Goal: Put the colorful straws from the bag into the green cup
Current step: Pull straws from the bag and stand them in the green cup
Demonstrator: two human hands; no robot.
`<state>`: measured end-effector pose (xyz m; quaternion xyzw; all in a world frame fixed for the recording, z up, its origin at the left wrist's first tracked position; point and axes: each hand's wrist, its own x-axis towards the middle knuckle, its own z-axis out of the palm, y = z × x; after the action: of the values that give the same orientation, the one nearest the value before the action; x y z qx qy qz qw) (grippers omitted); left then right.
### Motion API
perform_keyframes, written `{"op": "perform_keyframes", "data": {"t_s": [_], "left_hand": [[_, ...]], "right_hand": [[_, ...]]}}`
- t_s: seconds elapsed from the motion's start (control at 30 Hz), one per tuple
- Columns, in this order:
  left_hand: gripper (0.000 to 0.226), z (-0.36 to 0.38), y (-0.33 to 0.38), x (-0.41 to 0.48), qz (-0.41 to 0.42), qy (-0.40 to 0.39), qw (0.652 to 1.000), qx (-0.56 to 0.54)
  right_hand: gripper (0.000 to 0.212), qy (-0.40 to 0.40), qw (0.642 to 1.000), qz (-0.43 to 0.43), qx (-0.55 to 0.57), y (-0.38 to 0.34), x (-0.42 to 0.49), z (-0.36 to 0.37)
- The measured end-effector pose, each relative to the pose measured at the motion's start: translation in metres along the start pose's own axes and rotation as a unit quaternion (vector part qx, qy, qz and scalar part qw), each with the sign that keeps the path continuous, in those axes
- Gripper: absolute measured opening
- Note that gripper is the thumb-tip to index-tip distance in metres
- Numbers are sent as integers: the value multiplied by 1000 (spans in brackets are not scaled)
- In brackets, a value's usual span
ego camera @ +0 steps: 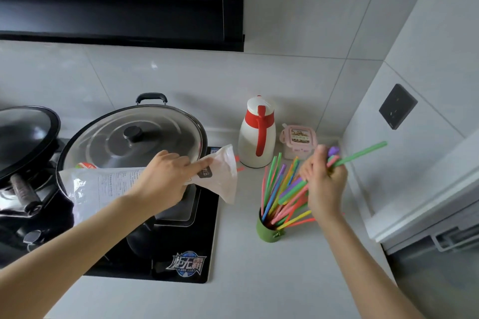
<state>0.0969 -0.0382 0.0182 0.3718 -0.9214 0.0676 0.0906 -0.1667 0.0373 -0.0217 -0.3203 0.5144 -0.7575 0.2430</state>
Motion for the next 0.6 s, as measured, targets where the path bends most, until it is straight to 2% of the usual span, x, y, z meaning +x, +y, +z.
{"op": "perform_keyframes", "data": {"t_s": [0.1, 0.23, 0.3, 0.4, 0.53, 0.6], "left_hand": [[75, 3, 2, 0, 6, -1, 1000, -1], [77, 7, 4, -1, 5, 8, 1000, -14], [75, 9, 5, -1, 5, 11, 1000, -16], [76, 11, 6, -3, 6, 10, 1000, -18], [76, 13, 7, -2, 7, 9, 1000, -22], [76, 14, 8, -2, 7, 8, 1000, -26]], "right_hand": [[51, -39, 995, 5, -93, 28, -9, 5], [64, -84, 984, 6, -157, 52, -16, 3], [51, -101, 980, 26, -170, 59, -16, 0], [11, -107, 977, 34, -180, 60, -9, -3], [22, -89, 985, 7, -145, 47, 1, -3], [15, -86, 983, -25, -158, 42, 5, 0]]}}
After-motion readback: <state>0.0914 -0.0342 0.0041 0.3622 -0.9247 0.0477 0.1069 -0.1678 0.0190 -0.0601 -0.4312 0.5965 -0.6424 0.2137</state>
